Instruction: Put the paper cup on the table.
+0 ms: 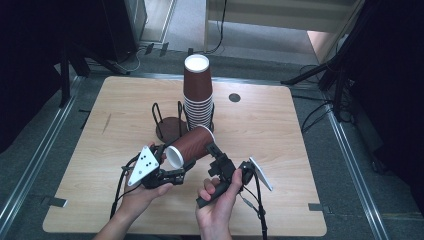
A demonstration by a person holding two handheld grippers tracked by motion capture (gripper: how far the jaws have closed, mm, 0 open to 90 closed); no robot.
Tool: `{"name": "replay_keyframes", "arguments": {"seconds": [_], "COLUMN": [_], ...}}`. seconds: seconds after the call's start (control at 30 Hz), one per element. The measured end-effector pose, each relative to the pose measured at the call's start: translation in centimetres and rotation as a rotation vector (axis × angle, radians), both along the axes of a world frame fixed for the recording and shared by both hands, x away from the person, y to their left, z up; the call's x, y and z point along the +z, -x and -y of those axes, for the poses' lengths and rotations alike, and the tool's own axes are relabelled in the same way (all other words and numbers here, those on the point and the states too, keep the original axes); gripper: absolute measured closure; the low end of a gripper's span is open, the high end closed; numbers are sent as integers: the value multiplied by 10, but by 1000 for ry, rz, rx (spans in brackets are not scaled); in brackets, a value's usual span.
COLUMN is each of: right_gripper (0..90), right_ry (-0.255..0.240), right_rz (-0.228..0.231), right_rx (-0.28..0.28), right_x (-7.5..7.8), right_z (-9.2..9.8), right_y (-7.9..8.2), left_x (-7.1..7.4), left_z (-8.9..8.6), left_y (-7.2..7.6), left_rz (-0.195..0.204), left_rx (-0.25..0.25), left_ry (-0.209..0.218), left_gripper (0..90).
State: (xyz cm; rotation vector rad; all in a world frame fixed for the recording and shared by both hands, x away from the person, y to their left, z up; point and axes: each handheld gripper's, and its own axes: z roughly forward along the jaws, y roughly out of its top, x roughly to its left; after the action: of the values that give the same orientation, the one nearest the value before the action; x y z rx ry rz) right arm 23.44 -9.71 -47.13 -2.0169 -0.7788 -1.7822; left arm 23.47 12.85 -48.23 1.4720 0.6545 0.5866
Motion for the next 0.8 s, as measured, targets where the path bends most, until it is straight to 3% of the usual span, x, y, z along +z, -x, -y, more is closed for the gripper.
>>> {"name": "replay_keyframes", "arguments": {"seconds": [0.37, 0.5, 0.8], "right_gripper": [0, 0, 0], "right_ry": [-57, -90, -131], "right_rz": [-34, -63, -79], "right_rx": [-27, -14, 18], "right_x": [-4, -5, -10], "right_z": [-1, -3, -7], "right_y": [-4, -7, -14], "left_x": [-2, -3, -4], "left_z": [7, 10, 11], "left_y": [2, 3, 4], "left_rz": [1, 3, 5], "left_rx": [-25, -32, -48], "left_ry": [-25, -24, -32], "left_gripper": [219, 219, 220]}}
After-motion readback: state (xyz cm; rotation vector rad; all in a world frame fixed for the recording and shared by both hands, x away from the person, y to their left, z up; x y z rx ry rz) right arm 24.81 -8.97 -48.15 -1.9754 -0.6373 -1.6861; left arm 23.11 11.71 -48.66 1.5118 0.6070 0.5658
